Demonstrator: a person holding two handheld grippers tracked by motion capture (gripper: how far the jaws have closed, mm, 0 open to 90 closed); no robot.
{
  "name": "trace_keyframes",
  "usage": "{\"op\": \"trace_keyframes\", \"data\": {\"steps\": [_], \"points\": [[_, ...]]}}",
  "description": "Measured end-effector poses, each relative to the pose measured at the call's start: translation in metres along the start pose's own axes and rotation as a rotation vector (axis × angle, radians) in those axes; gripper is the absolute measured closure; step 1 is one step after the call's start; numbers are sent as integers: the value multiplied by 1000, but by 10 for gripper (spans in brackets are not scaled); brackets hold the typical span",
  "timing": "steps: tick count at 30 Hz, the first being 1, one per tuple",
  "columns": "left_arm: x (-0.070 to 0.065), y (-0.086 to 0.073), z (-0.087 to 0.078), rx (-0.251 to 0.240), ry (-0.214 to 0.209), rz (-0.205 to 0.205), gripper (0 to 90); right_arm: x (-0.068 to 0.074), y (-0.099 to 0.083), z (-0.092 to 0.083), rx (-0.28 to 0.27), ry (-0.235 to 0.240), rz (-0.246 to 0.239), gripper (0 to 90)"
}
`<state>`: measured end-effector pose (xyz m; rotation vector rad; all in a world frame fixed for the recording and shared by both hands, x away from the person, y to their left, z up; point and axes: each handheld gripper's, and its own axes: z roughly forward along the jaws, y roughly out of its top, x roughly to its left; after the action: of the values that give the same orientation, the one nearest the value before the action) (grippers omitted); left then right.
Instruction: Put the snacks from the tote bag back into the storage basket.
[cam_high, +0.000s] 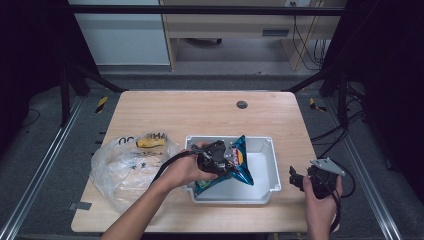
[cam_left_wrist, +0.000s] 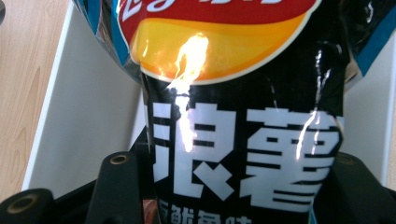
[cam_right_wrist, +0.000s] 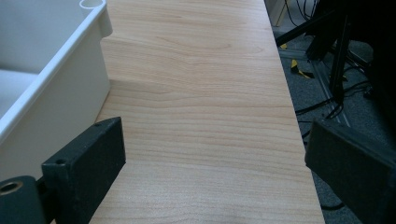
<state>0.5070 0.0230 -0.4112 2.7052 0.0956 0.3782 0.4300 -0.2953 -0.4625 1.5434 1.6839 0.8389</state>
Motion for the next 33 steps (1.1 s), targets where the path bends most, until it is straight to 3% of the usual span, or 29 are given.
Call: {"op": "trace_keyframes", "data": {"steps": [33], "points": [[5,-1,9,7,-33,-43,434,0,0,0,-2,-1,1,55]]}}
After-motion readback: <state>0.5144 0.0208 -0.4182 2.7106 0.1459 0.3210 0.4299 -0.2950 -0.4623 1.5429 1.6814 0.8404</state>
